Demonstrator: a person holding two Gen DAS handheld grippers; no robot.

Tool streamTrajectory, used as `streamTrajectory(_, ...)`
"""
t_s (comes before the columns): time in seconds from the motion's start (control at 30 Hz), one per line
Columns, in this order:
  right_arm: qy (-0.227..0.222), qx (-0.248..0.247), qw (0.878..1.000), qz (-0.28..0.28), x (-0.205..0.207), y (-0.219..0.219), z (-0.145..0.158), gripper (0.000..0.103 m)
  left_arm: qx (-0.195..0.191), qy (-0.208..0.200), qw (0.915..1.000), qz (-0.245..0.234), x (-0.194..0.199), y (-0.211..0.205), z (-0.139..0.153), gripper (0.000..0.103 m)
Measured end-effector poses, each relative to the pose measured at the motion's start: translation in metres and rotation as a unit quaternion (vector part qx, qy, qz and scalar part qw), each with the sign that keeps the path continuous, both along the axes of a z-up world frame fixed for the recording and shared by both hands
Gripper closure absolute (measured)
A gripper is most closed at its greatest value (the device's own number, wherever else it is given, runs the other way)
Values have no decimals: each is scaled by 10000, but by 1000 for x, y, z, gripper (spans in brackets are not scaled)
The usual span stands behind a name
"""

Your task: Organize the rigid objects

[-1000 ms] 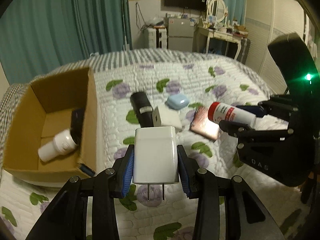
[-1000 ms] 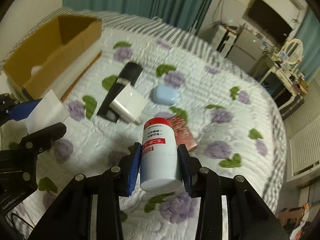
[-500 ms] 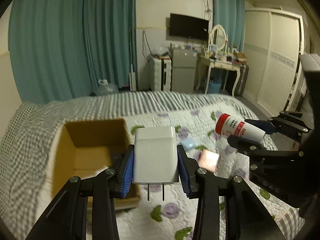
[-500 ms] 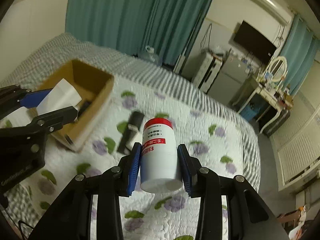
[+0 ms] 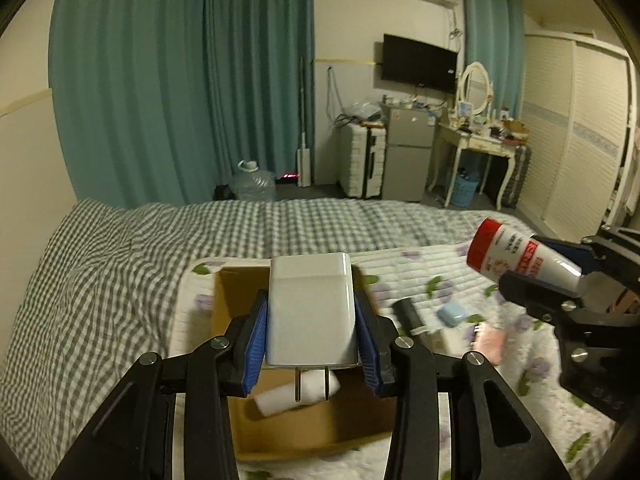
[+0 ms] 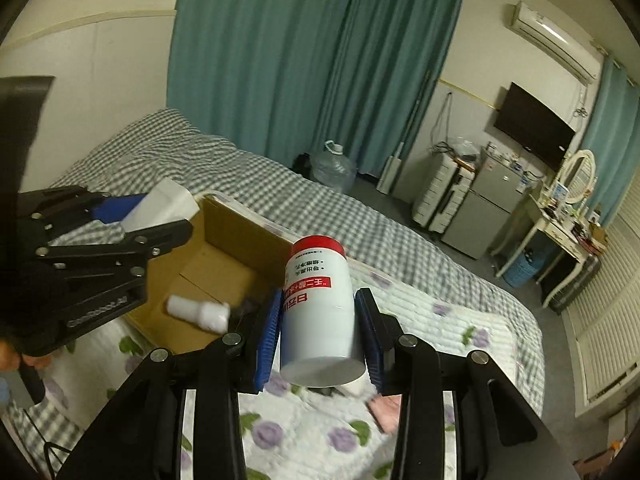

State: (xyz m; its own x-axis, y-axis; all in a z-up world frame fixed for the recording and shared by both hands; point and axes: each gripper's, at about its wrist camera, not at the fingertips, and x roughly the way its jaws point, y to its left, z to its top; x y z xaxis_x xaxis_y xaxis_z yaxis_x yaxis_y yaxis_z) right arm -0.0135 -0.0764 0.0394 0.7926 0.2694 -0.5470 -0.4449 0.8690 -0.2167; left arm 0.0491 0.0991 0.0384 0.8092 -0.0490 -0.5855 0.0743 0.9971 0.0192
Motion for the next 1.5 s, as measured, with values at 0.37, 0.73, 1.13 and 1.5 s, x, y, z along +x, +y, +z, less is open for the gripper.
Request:
streamTrajectory(0.37,561,187,9981,160,78,50,-51,66,215,641,9977,-33,69,32,-68,62)
streamTrajectory(0.73,949,250,9948,272,131,67,-102,66,145,1027,9946,20,103,43,-106,60)
streamTrajectory(1.13,1014,251,9942,266,151,82,-107,66,56,717,9973,144,88,54,-89,37)
streamTrajectory(1.5,1069,560,9927,43,155,72,-104,42,212,638,9975,219,76,51,-86,36)
